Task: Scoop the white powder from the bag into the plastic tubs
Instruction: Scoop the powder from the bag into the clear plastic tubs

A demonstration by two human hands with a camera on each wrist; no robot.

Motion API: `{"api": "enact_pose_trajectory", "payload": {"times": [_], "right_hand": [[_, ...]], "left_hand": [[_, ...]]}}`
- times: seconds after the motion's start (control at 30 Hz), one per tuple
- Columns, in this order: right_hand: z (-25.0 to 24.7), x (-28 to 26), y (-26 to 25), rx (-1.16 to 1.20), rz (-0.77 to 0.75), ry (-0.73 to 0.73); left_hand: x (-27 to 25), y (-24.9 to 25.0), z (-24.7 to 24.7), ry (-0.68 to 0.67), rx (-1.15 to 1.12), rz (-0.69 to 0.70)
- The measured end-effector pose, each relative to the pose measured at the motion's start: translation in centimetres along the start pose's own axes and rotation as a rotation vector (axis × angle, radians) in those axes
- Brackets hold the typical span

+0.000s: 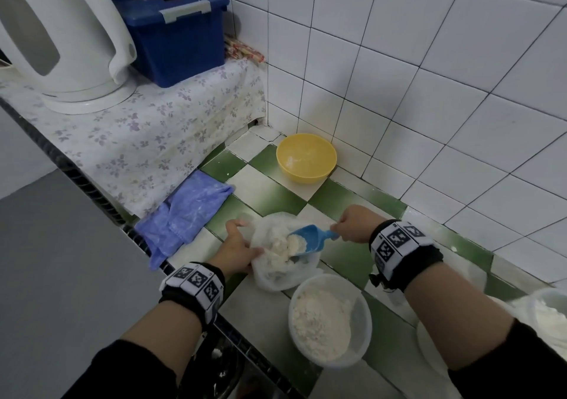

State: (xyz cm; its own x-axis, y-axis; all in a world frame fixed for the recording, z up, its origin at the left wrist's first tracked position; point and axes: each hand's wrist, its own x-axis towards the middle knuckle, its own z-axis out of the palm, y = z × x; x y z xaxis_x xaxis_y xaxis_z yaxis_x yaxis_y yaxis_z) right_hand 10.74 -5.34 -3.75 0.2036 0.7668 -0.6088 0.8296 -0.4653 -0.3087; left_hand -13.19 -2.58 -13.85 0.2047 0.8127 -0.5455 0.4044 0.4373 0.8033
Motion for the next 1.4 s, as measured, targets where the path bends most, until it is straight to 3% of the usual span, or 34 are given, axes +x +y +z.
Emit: {"api": "enact_pose_trajectory", "payload": {"times": [0.13, 0.4, 0.57, 0.87, 1.03, 1.23, 1.4], "right_hand": [[0.3, -0.6, 0.8, 0.026, 0.07, -0.025], [1.2, -1.3, 2.4, 0.18, 0.106, -0.083], [2.0, -2.0, 2.7, 0.178, 0.11, -0.144], [0.0, -2.4, 2.3, 0.165, 0.021, -0.054], [0.4, -1.6, 1.8, 0.073, 0.006, -0.065], [2.5, -1.1, 2.8, 0.21, 0.049, -0.122], [3.2, -0.4, 4.1, 0.332, 0.064, -0.181]], "left_hand": [[-0.1, 0.9, -0.9, 0.047, -0.152, -0.015], [-2.1, 0.6, -0.8, -0.246, 0.005, 0.08], [-1.0, 0.9, -1.3, -0.149, -0.04, 0.122], [-2.4, 0.6, -1.7, -0.234, -0.001, 0.002], [-1.9, 0.2, -0.6, -0.203, 0.061, 0.083], [-1.8, 0.3, 0.1, -0.352, -0.045, 0.05], [-1.9, -0.2, -0.6, -0.324, -0.126, 0.03]]}}
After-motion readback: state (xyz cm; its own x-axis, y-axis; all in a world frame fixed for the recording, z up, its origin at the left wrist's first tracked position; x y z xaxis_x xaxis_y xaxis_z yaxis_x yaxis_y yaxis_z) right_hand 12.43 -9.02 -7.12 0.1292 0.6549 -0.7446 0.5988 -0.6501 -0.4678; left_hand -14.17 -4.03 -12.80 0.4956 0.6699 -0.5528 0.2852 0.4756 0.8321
